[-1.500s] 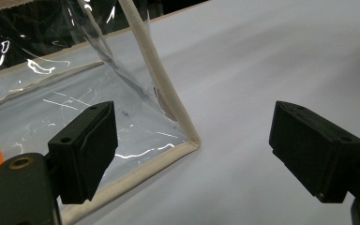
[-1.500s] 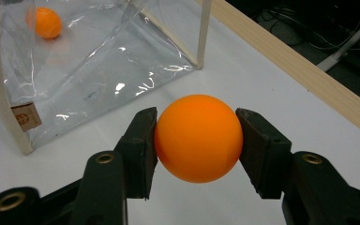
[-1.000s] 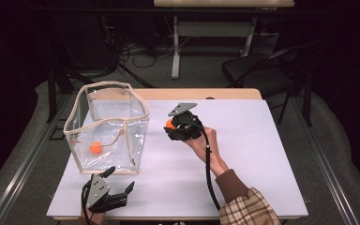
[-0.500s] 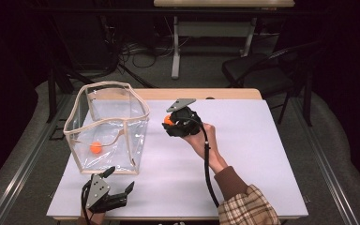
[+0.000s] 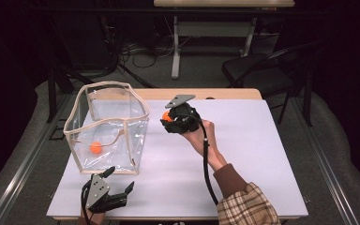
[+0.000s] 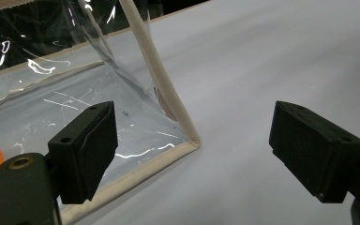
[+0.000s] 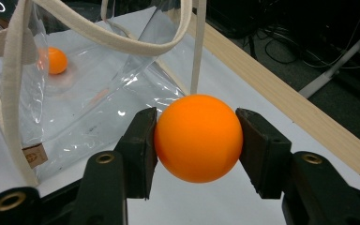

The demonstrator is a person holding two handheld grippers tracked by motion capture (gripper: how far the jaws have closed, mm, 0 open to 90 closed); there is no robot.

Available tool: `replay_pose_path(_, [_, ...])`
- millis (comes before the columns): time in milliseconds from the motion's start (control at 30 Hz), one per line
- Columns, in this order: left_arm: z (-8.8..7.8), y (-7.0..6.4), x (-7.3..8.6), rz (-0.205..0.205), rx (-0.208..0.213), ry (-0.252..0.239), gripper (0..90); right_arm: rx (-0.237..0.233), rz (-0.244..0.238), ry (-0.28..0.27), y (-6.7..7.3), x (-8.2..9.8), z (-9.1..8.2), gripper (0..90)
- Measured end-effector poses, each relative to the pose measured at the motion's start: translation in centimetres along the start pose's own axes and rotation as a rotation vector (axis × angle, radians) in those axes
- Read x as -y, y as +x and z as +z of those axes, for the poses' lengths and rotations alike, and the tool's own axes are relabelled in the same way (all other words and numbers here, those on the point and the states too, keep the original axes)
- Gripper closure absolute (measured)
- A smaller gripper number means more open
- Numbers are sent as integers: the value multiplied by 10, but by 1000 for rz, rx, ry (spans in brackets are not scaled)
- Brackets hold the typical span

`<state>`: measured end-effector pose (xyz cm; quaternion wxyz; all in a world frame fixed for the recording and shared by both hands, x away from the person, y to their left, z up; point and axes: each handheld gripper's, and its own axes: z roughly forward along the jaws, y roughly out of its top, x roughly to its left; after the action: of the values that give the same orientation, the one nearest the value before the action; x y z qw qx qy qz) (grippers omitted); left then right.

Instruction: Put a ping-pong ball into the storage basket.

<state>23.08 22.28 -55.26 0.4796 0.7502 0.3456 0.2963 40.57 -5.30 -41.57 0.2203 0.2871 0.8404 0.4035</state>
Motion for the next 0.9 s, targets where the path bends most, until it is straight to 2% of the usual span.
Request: replay_pose_path(900, [0, 0, 0, -1, 1, 0, 158, 5, -17, -31, 4, -22, -3, 503])
